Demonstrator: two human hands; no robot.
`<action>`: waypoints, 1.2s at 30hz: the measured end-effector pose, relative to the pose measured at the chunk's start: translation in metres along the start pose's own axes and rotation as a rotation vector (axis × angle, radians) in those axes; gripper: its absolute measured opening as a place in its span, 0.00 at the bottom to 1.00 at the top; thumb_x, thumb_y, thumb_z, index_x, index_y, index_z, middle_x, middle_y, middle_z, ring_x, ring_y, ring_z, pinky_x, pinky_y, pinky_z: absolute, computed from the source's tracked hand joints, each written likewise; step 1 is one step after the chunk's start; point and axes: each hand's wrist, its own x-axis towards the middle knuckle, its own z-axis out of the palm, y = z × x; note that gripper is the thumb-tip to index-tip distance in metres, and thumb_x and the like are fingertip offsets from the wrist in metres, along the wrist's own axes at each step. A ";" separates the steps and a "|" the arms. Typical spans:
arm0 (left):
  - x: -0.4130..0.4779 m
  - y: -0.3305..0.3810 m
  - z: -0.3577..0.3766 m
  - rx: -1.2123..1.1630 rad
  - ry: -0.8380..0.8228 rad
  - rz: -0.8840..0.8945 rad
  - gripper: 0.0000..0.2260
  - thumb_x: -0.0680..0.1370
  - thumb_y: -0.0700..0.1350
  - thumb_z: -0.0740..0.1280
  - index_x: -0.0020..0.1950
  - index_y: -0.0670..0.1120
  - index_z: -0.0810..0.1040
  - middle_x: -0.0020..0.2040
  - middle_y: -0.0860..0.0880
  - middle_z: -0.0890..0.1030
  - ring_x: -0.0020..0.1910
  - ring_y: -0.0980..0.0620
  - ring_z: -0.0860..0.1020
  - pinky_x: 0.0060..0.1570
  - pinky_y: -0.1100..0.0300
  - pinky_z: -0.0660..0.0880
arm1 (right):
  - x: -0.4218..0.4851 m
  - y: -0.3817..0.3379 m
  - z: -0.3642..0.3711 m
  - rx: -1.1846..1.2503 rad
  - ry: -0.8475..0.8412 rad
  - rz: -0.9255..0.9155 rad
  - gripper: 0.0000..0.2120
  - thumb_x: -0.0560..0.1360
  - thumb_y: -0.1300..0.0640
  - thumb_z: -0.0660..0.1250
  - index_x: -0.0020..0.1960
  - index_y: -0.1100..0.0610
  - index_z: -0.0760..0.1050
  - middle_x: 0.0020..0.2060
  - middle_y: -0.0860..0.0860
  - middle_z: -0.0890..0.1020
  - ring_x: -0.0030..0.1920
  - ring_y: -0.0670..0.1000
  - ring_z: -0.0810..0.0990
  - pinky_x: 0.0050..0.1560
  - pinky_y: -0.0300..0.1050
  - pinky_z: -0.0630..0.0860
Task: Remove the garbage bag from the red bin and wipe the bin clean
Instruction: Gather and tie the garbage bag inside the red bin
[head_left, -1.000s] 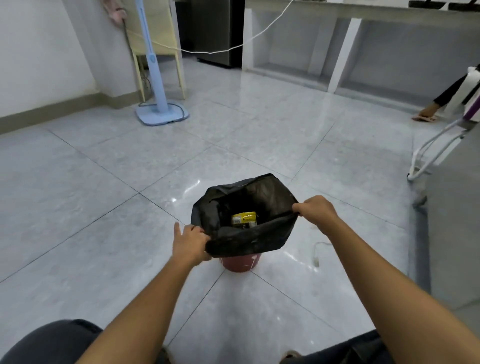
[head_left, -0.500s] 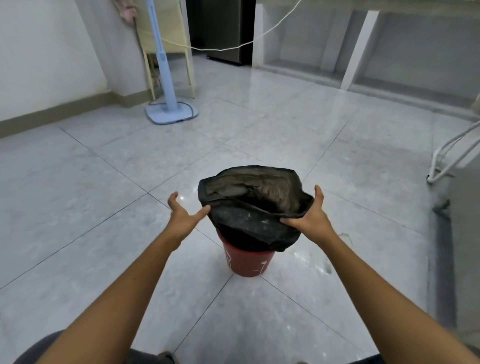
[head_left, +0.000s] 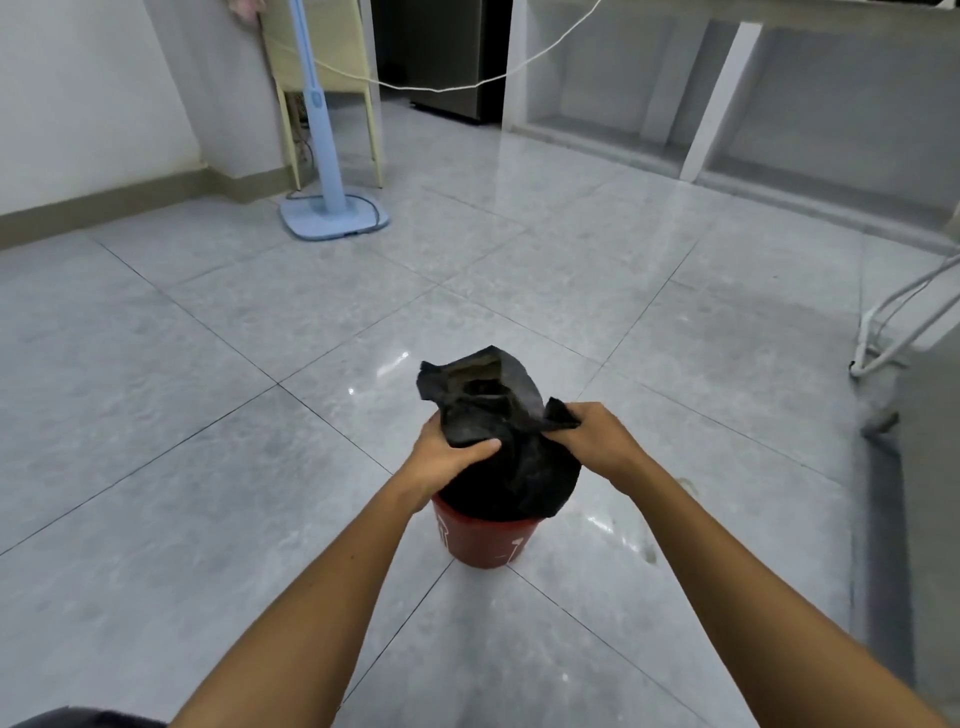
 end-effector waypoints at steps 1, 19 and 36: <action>0.000 -0.001 0.007 0.002 -0.016 0.019 0.24 0.66 0.50 0.78 0.59 0.55 0.76 0.54 0.58 0.81 0.57 0.56 0.77 0.53 0.66 0.73 | 0.002 -0.002 0.006 -0.023 -0.033 -0.031 0.04 0.73 0.54 0.70 0.42 0.52 0.83 0.41 0.51 0.85 0.46 0.52 0.82 0.48 0.49 0.79; -0.002 -0.024 0.034 0.589 0.074 0.290 0.13 0.80 0.40 0.60 0.62 0.46 0.76 0.51 0.46 0.82 0.48 0.50 0.75 0.65 0.50 0.67 | 0.076 -0.023 -0.001 -0.090 -0.006 0.030 0.32 0.73 0.49 0.68 0.74 0.47 0.59 0.71 0.55 0.67 0.69 0.58 0.68 0.62 0.48 0.68; 0.040 -0.004 0.027 0.169 -0.050 -0.118 0.51 0.71 0.42 0.74 0.76 0.52 0.36 0.63 0.51 0.69 0.59 0.54 0.73 0.57 0.63 0.69 | 0.045 0.003 -0.002 0.079 -0.355 -0.003 0.16 0.78 0.63 0.58 0.41 0.50 0.80 0.38 0.44 0.81 0.40 0.44 0.78 0.43 0.35 0.71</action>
